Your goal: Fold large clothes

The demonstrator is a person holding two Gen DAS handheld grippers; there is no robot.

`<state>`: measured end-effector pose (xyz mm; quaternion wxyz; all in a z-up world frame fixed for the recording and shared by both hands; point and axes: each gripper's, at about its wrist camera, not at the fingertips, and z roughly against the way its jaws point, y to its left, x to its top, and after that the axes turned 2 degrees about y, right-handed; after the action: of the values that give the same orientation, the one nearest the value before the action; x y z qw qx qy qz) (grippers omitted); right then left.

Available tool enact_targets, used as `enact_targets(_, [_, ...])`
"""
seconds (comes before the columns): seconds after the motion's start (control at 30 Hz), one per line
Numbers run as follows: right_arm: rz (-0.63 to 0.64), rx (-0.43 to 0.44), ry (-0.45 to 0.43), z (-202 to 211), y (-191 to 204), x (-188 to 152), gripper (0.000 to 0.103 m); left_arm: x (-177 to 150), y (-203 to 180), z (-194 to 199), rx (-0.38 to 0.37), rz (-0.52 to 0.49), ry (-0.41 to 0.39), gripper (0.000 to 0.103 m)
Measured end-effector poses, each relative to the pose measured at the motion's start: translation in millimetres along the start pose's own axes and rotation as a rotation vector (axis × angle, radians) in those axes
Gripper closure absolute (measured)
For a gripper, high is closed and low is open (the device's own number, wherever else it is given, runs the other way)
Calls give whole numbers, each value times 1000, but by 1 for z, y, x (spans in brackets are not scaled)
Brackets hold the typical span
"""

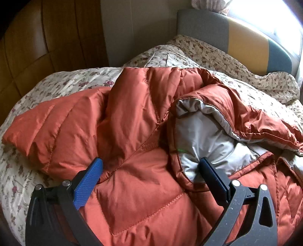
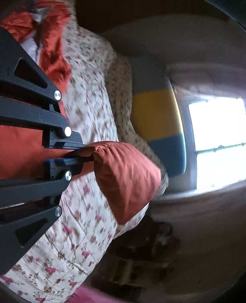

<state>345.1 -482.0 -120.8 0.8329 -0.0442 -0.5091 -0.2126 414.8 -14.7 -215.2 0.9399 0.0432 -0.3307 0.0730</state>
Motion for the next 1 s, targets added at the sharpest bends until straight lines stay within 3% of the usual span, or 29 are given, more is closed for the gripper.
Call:
enact_targets(0.37, [324,162,-54,36,126,-40,97,-1,5,-3,-27,17,4,3])
enact_targets(0.7, [698,388,-96,69,235,-111,97,0,11,-6,-67,42,10,3])
enact_targets(1.0, [969,568,-57,79,280,-167,97,-2,23,1,-116,110,-32,3])
